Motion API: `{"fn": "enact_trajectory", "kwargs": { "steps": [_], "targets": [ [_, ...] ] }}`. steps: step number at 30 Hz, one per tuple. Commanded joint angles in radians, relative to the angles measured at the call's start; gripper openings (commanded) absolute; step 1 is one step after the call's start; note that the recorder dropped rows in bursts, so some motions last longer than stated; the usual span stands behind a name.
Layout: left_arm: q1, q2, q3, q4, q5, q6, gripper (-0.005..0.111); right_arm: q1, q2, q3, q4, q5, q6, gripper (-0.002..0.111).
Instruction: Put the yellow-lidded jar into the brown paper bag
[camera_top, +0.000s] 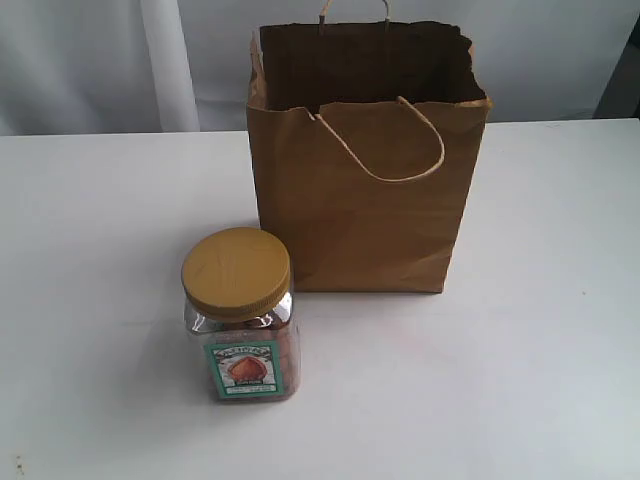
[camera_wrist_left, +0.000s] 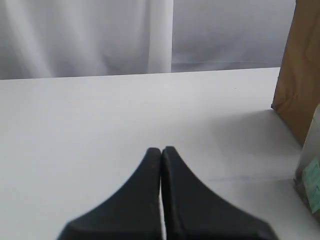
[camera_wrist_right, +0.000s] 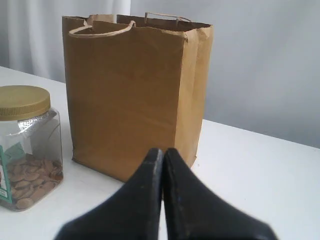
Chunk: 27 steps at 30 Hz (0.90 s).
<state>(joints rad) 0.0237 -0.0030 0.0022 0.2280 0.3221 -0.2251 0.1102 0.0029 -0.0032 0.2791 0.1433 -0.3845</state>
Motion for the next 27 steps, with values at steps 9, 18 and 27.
{"fn": "enact_trajectory", "kwargs": {
  "steps": [9, 18, 27],
  "targets": [
    [-0.003, 0.003, -0.002, -0.004, -0.008, -0.004, 0.001, -0.008, -0.003, 0.003, 0.002, 0.0, -0.001, 0.0],
    [-0.003, 0.003, -0.002, -0.004, -0.008, -0.004, 0.001, -0.008, -0.003, 0.003, 0.017, -0.05, -0.001, 0.0],
    [-0.003, 0.003, -0.002, -0.004, -0.008, -0.004, 0.001, -0.008, -0.003, 0.003, 0.284, -0.198, 0.001, 0.0]
  ]
}}
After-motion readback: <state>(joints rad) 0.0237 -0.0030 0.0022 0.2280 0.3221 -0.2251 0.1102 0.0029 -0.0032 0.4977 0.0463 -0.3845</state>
